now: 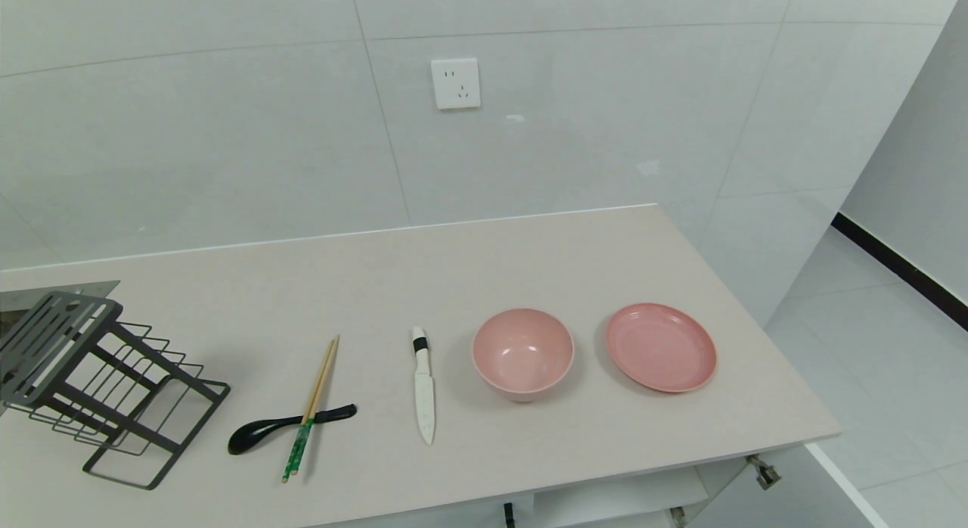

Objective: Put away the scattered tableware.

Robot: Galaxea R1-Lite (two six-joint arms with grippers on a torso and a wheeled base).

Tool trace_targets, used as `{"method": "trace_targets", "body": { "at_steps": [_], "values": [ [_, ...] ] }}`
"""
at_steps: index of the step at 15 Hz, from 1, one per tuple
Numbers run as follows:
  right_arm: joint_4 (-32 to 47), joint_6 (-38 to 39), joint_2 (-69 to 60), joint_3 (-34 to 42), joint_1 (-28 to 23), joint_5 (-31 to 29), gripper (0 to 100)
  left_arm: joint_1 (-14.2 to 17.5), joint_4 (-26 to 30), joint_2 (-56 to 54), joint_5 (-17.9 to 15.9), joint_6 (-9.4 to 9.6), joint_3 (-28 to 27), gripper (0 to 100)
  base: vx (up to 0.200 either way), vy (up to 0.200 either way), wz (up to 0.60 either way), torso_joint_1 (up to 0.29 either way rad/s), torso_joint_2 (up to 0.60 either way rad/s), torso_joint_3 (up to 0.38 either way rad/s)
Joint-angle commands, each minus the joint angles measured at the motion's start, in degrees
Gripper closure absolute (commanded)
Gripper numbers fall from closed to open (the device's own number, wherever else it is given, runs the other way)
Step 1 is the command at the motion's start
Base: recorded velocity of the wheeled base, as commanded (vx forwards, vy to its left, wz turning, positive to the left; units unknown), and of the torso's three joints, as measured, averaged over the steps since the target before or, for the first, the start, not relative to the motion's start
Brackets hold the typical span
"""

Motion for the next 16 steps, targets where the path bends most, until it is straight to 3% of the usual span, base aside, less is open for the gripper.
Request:
{"method": "trace_targets", "body": {
  "at_steps": [1,6,14,16],
  "values": [
    [-0.17,-0.10,8.20,-3.76,2.43,0.70,0,0.02,0.01,0.07,-0.01,0.02,0.00,0,0.000,0.000,0.00,0.000,0.00,0.000],
    [-2.45,-0.19,27.89,-7.89,9.81,1.58,0,0.02,0.01,0.07,-0.01,0.11,0.00,0,0.000,0.000,0.00,0.000,0.00,0.000],
    [-19.06,-0.98,46.96,-3.32,9.81,3.78,0,-0.07,0.01,0.07,-0.01,0.02,0.00,0,0.000,0.000,0.00,0.000,0.00,0.000],
    [-26.45,-1.68,54.43,-2.35,9.81,4.04,0,-0.07,0.01,0.07,-0.10,0.02,0.00,0,0.000,0.000,0.00,0.000,0.00,0.000]
  ]
}}
